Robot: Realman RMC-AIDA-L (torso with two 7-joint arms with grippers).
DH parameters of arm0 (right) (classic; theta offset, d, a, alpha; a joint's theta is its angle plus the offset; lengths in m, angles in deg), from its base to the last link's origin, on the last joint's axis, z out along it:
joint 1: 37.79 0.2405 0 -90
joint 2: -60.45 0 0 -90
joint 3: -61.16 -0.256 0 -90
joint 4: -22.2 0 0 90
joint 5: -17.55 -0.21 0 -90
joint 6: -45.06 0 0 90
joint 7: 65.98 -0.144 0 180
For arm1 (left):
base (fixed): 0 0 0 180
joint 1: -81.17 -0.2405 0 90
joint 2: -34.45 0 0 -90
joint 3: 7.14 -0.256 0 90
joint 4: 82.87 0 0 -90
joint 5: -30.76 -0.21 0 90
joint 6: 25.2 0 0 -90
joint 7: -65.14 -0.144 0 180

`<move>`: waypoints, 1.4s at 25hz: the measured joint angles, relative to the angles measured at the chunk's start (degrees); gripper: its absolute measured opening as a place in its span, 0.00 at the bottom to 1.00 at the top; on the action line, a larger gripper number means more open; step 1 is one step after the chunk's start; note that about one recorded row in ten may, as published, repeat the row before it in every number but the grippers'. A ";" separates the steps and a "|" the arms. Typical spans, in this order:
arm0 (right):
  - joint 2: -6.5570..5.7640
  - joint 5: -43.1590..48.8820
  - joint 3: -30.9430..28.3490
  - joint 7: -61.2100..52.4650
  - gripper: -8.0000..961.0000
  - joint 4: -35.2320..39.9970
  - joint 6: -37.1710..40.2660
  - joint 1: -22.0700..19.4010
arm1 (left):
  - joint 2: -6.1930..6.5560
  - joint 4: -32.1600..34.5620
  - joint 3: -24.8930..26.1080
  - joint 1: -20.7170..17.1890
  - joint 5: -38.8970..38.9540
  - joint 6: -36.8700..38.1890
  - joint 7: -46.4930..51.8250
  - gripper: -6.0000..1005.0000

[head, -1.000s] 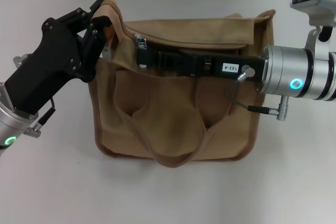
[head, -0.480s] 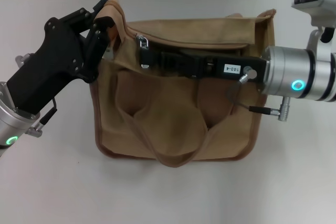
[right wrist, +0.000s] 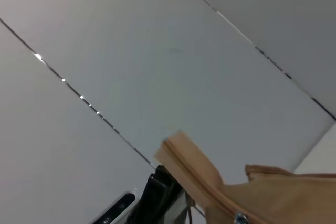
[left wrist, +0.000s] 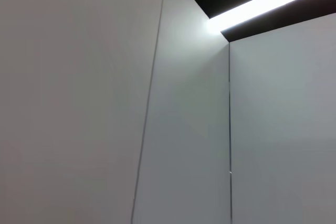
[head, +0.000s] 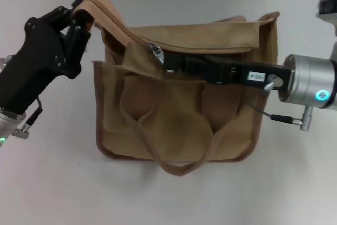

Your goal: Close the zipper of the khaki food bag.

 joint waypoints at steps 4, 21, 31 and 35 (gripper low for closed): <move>-0.70 0.00 -0.74 -0.21 0.02 0.00 0.04 -1.24 | 0.07 0.13 0.21 -0.51 0.93 -0.02 0.11 0.07; -5.06 0.13 -11.11 -0.51 0.02 -0.44 3.83 -10.64 | 0.25 1.32 6.52 -2.68 1.53 -1.71 0.31 0.07; -3.09 0.09 -21.63 9.46 0.01 -0.37 8.45 -15.71 | 0.27 1.66 6.20 -2.66 1.21 -2.69 0.48 0.07; -1.80 0.08 -21.74 14.63 0.11 -0.51 9.46 -16.01 | 0.18 1.66 5.99 -3.07 0.59 -3.85 0.27 0.07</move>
